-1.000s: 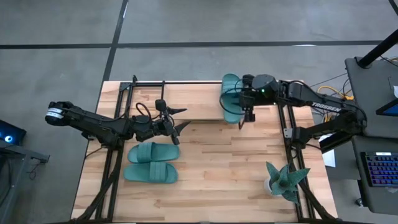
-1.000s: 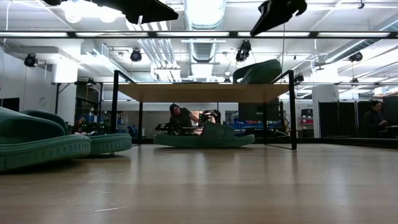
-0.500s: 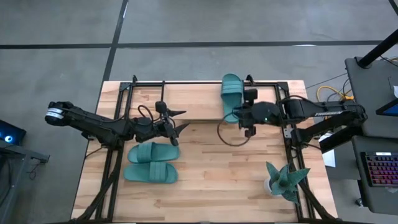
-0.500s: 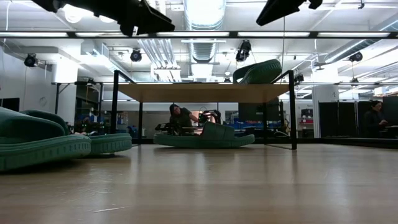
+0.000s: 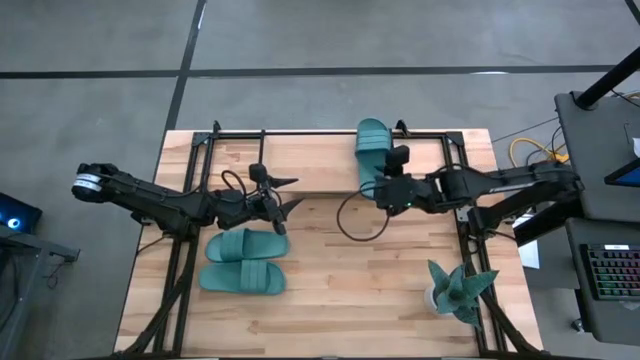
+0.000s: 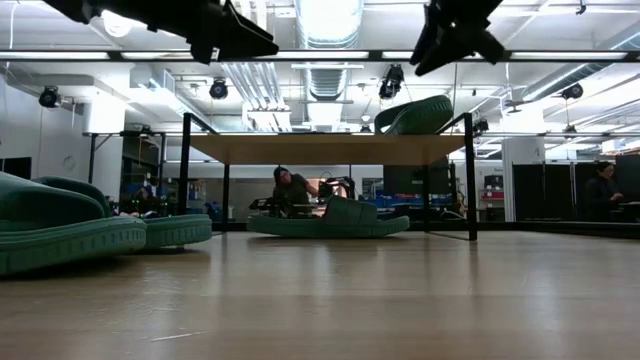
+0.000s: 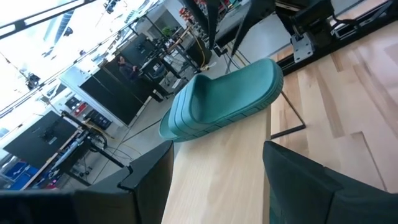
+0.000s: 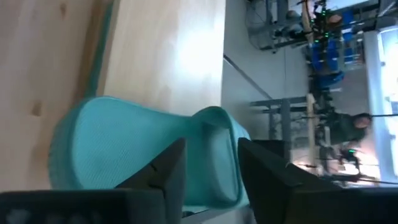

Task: Pick and place slides into the shelf
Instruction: Put the green slides on the shelf

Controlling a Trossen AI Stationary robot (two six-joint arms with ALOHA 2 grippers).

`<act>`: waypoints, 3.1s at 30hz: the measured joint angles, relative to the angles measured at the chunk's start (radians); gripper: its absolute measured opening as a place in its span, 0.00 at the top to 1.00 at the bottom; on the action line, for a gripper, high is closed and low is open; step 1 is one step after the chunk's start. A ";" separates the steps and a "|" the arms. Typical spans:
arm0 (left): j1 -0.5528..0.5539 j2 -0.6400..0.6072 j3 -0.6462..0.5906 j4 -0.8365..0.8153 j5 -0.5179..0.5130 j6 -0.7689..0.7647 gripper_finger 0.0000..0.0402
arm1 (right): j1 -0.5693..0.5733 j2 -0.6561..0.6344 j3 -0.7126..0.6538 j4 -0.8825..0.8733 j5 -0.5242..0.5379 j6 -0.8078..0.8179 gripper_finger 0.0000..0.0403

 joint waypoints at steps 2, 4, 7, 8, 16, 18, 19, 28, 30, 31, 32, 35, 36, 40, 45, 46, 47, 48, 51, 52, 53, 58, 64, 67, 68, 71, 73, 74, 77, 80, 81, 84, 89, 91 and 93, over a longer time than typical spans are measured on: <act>0.000 0.000 -0.004 0.000 -0.013 0.000 0.43 | 0.000 0.017 0.000 0.020 0.035 -0.031 0.62; 0.000 0.000 -0.009 -0.001 -0.018 -0.001 0.43 | -0.006 0.031 0.000 0.031 0.063 -0.065 0.58; 0.000 0.001 -0.010 0.000 -0.034 -0.001 0.43 | -0.032 0.056 0.005 0.046 0.070 -0.089 0.54; 0.000 0.001 -0.010 -0.001 -0.035 -0.001 0.43 | -0.044 0.066 0.009 0.046 0.070 -0.091 0.53; 0.000 0.001 -0.010 -0.002 -0.037 -0.002 0.43 | -0.145 0.110 0.030 0.047 0.059 -0.169 0.53; 0.000 0.001 -0.010 -0.002 -0.039 -0.002 0.43 | -0.169 0.110 0.032 0.047 0.057 -0.182 0.53; 0.000 0.001 -0.010 -0.002 -0.039 -0.002 0.43 | -0.181 0.110 0.034 0.048 0.053 -0.193 0.54; 0.000 0.001 -0.010 -0.009 -0.039 -0.026 0.43 | -0.277 0.113 0.034 0.052 -0.024 -0.221 0.57; 0.000 0.001 -0.010 -0.009 -0.039 -0.026 0.43 | -0.290 0.113 0.034 0.065 -0.035 -0.221 0.58; 0.000 0.001 -0.010 -0.010 -0.039 -0.026 0.43 | -0.296 0.113 0.034 0.069 -0.040 -0.225 0.58; 0.000 0.001 -0.010 -0.010 -0.039 -0.026 0.43 | -0.301 0.113 0.034 0.073 -0.046 -0.231 0.58; 0.000 0.001 -0.010 -0.009 -0.039 -0.026 0.43 | -0.319 0.113 0.034 0.086 -0.064 -0.248 0.59; 0.000 0.001 -0.010 -0.010 -0.039 -0.026 0.43 | -0.324 0.113 0.034 0.088 -0.074 -0.255 0.60; 0.000 0.001 -0.010 -0.010 -0.039 -0.026 0.43 | -0.344 0.113 0.034 0.090 -0.083 -0.256 0.63; 0.000 0.001 -0.010 -0.010 -0.039 -0.026 0.43 | -0.358 0.113 0.034 0.090 -0.088 -0.259 0.69; 0.000 0.001 -0.010 -0.010 -0.039 -0.026 0.43 | -0.359 0.113 0.034 0.090 -0.088 -0.258 0.71; 0.000 0.001 -0.010 -0.010 -0.039 -0.026 0.43 | -0.359 0.113 0.034 0.090 -0.088 -0.258 0.72; 0.000 0.001 -0.010 -0.010 -0.039 -0.026 0.43 | -0.359 0.113 0.034 0.090 -0.088 -0.257 0.74; 0.000 0.001 -0.010 -0.010 -0.039 -0.026 0.43 | -0.359 0.113 0.033 0.089 -0.087 -0.249 0.81; 0.000 0.001 -0.010 -0.010 -0.039 -0.026 0.43 | -0.359 0.113 0.032 0.089 -0.087 -0.248 0.83; 0.000 0.001 -0.010 -0.010 -0.039 -0.026 0.43 | -0.359 0.113 0.032 0.089 -0.087 -0.247 0.85; 0.000 0.001 -0.010 -0.010 -0.039 -0.026 0.43 | -0.358 0.113 0.032 0.090 -0.085 -0.221 0.96; 0.000 0.001 -0.010 -0.023 -0.039 -0.026 0.43 | -0.359 0.113 0.032 0.103 -0.129 -0.110 0.97; 0.000 0.001 -0.010 -0.034 -0.039 -0.026 0.43 | -0.358 0.113 0.032 0.120 -0.150 -0.067 0.97; 0.000 0.001 -0.010 -0.035 -0.039 -0.026 0.43 | -0.357 0.113 0.032 0.127 -0.162 -0.061 0.97; 0.000 0.001 -0.010 -0.035 -0.039 -0.026 0.43 | -0.357 0.112 0.032 0.145 -0.189 -0.056 0.98; 0.000 0.001 -0.010 -0.036 -0.040 -0.026 0.43 | -0.354 0.111 0.032 0.144 -0.189 -0.056 0.98; 0.000 0.002 -0.010 -0.036 -0.040 -0.026 0.43 | -0.354 0.111 0.032 0.142 -0.189 -0.055 0.98; 0.000 0.001 -0.010 -0.037 -0.041 -0.026 0.43 | -0.354 0.111 0.032 0.142 -0.189 -0.048 0.98; 0.000 0.002 -0.010 -0.037 -0.041 -0.027 0.43 | -0.354 0.110 0.032 0.135 -0.188 -0.053 0.98; 0.000 0.002 -0.010 -0.037 -0.041 -0.027 0.43 | -0.354 0.110 0.032 0.134 -0.185 -0.053 0.98; 0.000 0.001 -0.010 -0.037 -0.042 -0.027 0.43 | -0.354 0.110 0.032 0.108 -0.182 -0.052 0.98; 0.000 0.002 -0.010 -0.038 -0.042 -0.028 0.43 | -0.360 0.110 0.030 0.087 -0.181 -0.003 0.96; 0.000 0.001 -0.010 -0.037 -0.042 -0.028 0.43 | -0.360 0.110 0.030 0.087 -0.181 0.007 0.93; 0.000 0.002 -0.010 -0.037 -0.042 -0.028 0.43 | -0.360 0.110 0.030 0.086 -0.181 0.007 0.90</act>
